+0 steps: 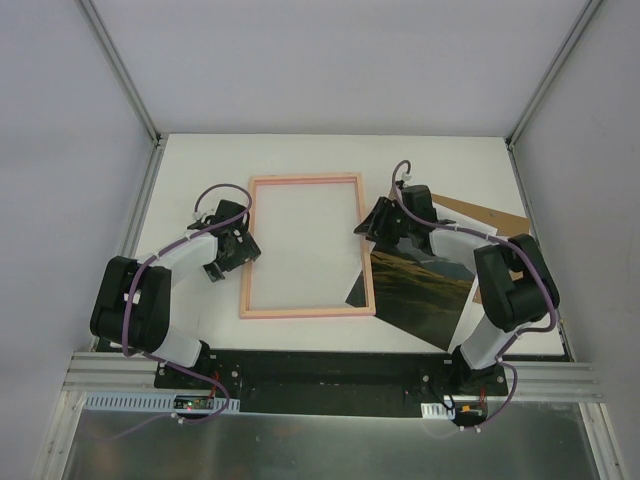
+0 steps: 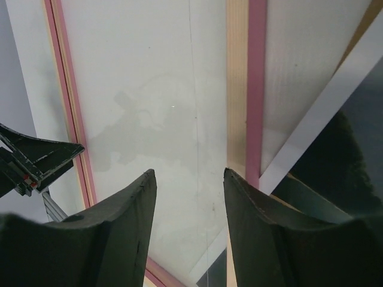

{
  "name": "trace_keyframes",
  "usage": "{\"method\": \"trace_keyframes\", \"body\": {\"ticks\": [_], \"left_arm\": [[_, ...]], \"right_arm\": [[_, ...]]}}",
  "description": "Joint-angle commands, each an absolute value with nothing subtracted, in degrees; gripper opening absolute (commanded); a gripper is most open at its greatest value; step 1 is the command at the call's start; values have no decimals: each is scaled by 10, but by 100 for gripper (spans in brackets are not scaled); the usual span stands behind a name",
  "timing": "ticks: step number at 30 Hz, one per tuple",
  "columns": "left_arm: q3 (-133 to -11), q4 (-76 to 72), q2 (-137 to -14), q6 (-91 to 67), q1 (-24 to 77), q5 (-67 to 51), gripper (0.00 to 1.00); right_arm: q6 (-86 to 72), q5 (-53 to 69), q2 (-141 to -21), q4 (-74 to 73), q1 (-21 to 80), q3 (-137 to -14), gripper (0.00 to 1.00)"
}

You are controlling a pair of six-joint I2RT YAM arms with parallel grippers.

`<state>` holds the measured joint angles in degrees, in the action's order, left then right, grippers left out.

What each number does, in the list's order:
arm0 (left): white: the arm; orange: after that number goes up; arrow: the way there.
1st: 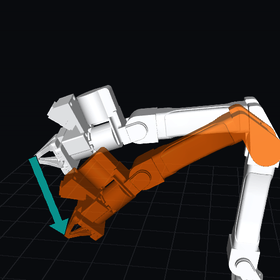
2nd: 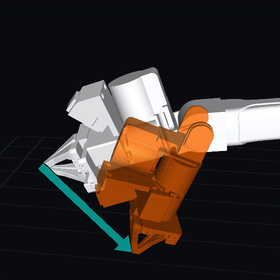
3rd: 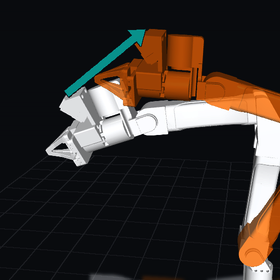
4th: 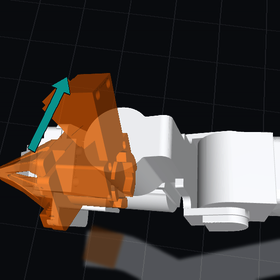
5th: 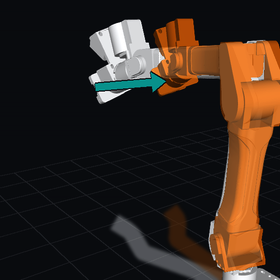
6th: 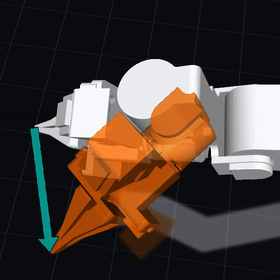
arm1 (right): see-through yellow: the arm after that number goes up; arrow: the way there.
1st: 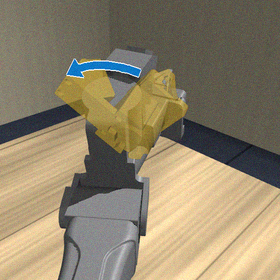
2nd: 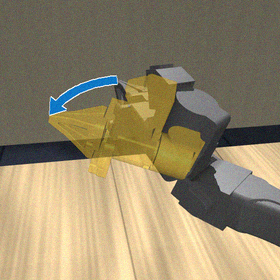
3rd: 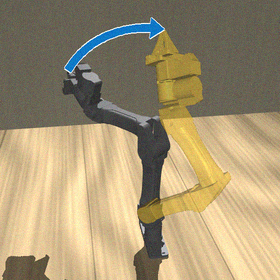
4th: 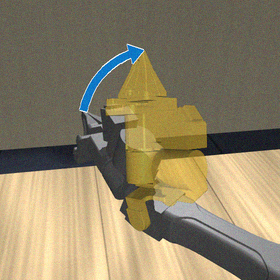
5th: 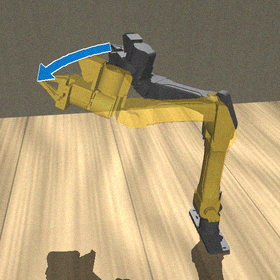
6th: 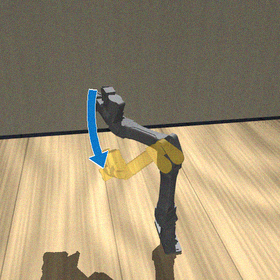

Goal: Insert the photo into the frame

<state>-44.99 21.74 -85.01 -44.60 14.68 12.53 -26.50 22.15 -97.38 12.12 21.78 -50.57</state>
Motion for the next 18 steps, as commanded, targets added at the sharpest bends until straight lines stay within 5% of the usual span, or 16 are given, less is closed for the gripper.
{"method": "trace_keyframes", "body": {"ticks": [1, 18], "left_arm": [[-454, 232, -864, -456, 149, 149, 94], [-481, 236, -814, -441, 149, 102, 96]], "right_arm": [[-237, 197, -931, 90, 200, -513, 51], [-151, 48, -860, -78, 267, -510, 51]]}}
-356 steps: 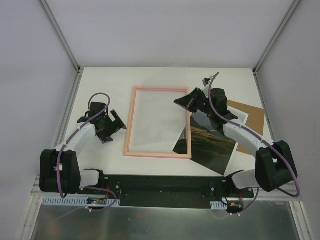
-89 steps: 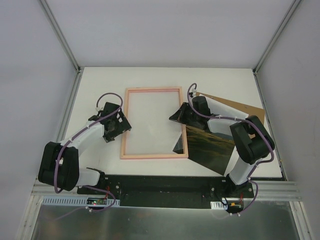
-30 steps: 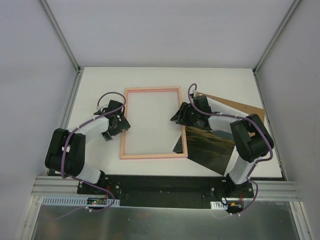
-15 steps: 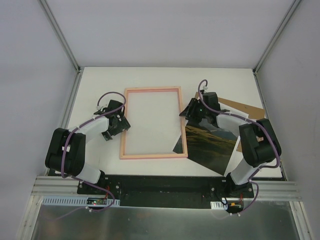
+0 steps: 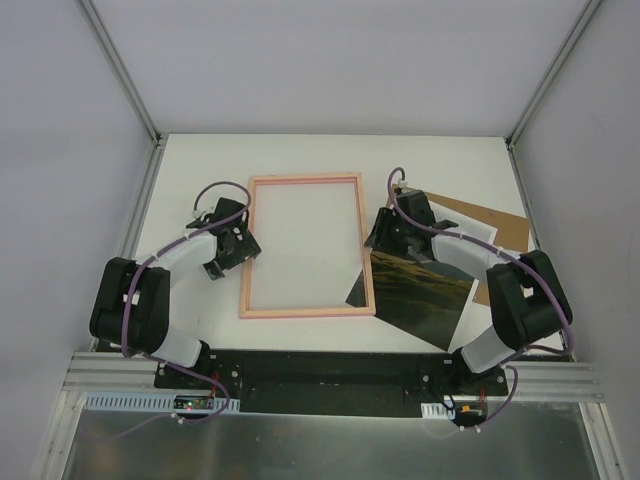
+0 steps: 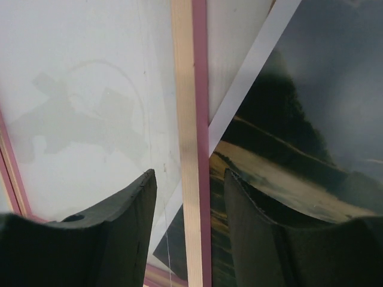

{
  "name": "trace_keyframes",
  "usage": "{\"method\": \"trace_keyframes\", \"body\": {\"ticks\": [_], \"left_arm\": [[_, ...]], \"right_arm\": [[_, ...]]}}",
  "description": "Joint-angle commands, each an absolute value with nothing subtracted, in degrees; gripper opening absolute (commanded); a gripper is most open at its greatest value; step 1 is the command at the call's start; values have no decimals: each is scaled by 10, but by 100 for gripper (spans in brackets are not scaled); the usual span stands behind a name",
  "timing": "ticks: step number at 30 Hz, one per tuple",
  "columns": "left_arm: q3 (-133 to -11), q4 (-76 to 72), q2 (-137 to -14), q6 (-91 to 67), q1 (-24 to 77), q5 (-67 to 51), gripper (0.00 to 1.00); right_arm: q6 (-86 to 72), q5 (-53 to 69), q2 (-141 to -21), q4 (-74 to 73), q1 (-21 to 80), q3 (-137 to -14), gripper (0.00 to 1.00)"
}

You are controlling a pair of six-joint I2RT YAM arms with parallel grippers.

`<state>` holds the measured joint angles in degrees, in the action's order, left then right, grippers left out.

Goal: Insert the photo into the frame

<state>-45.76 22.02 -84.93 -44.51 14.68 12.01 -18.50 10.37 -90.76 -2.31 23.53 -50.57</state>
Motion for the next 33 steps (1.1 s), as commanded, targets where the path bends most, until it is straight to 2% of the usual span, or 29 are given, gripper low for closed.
{"method": "trace_keyframes", "body": {"ticks": [1, 17, 33], "left_arm": [[-483, 239, -806, -441, 149, 98, 96], [-428, 265, -689, -439, 149, 60, 96], [-404, 265, -676, -439, 149, 60, 96]], "right_arm": [[-150, 42, -852, -84, 275, -504, 51], [-185, -81, -710, -181, 429, -385, 51], [-214, -118, -756, -178, 494, -379, 51]]}}
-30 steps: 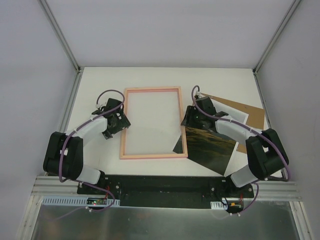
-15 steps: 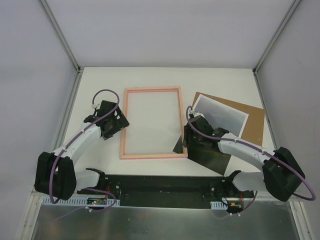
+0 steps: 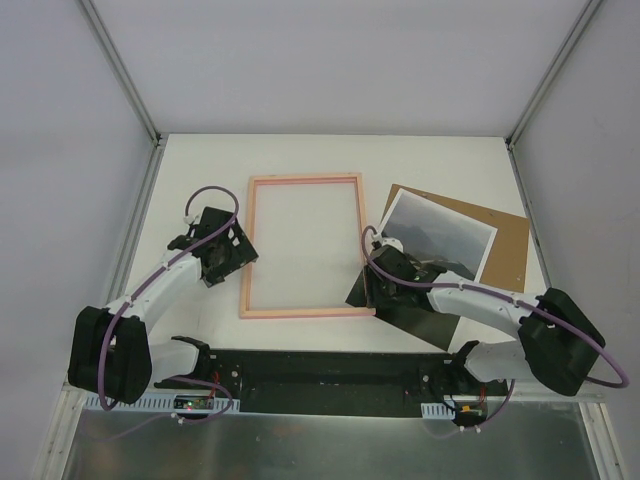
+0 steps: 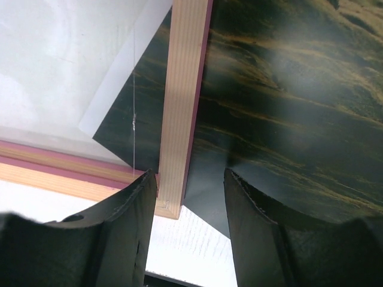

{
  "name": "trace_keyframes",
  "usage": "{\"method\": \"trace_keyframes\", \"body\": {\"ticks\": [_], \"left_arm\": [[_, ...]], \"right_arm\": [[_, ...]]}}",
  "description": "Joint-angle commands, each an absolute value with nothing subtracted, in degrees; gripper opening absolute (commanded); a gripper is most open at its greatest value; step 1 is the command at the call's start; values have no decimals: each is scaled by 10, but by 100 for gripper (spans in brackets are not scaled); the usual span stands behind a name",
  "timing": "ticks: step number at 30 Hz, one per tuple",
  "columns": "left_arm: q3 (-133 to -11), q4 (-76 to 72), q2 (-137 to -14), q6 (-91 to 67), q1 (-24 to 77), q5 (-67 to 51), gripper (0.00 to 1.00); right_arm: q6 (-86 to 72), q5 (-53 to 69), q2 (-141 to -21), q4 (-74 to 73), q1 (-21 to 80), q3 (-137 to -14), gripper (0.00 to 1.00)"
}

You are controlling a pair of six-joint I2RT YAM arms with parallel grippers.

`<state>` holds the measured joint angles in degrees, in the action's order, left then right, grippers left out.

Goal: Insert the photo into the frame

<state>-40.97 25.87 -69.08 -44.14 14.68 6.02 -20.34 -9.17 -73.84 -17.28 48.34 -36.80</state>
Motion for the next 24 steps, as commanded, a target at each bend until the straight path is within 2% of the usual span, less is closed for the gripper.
{"method": "trace_keyframes", "body": {"ticks": [1, 11, 13, 19, 24], "left_arm": [[-404, 265, -676, -439, 149, 61, 96], [-406, 265, -676, -438, 149, 61, 97], [-409, 265, -674, -437, 149, 61, 97], [-422, 274, -664, -427, 145, 57, 97], [-441, 286, -654, -416, 141, 50, 97]], "right_arm": [[-215, -121, -758, -179, 497, -381, 51], [-223, -133, -769, -182, 508, -387, 49], [-222, -135, -765, -187, 508, -397, 43], [-220, -137, -783, -203, 509, -441, 17], [-236, -142, -801, -209, 510, -469, 10]]}}
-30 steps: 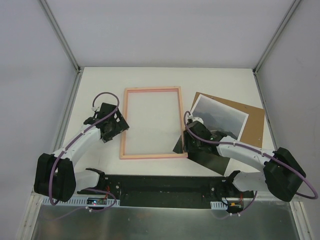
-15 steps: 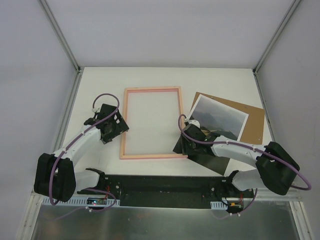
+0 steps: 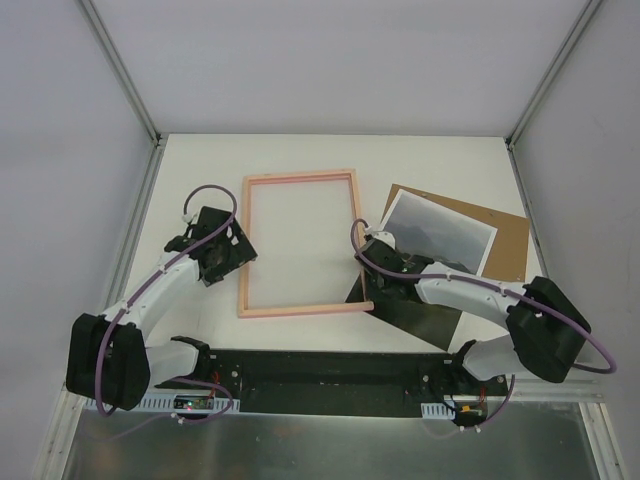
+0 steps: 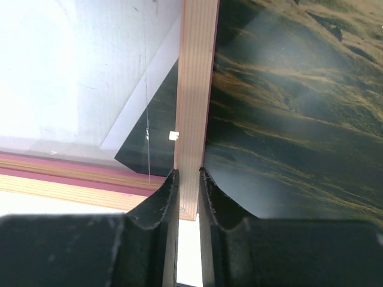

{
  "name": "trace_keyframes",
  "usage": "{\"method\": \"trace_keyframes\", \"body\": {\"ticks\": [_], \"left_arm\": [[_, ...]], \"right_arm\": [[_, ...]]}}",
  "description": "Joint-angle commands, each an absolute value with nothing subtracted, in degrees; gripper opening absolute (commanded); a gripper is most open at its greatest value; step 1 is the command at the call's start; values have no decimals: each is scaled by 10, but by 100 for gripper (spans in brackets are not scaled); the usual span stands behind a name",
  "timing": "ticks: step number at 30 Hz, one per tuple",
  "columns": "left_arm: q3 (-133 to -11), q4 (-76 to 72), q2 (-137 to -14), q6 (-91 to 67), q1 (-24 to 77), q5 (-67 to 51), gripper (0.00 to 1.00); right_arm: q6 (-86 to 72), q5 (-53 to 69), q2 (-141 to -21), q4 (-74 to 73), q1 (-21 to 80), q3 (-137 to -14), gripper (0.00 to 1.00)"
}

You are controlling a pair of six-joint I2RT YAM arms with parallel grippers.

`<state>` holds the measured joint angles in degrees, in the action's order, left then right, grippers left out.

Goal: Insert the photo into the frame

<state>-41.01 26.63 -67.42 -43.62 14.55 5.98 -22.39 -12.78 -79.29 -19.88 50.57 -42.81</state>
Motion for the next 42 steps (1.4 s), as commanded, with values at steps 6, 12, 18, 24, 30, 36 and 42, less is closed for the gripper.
{"method": "trace_keyframes", "body": {"ticks": [6, 12, 18, 24, 30, 36, 42], "left_arm": [[-464, 301, -641, -397, 129, 37, 97], [-480, 309, -636, -382, 119, 23, 98], [-487, 315, -633, -375, 114, 15, 98], [-487, 313, -635, -373, 114, -18, 99], [-495, 279, -642, -358, 132, -90, 99], [-580, 243, -733, -359, 278, -103, 99], [-697, 201, -886, -347, 384, -134, 98]], "right_arm": [[-255, -144, -852, -217, 520, -532, 7], [-279, -150, -922, -212, 551, -596, 6], [-310, -149, -965, -189, 582, -621, 8], [-308, -164, -925, -171, 584, -596, 46], [-298, -200, -774, -199, 540, -524, 68], [-308, -207, -487, -255, 384, -336, 73], [-256, -186, -274, -384, 214, -275, 82]]}}
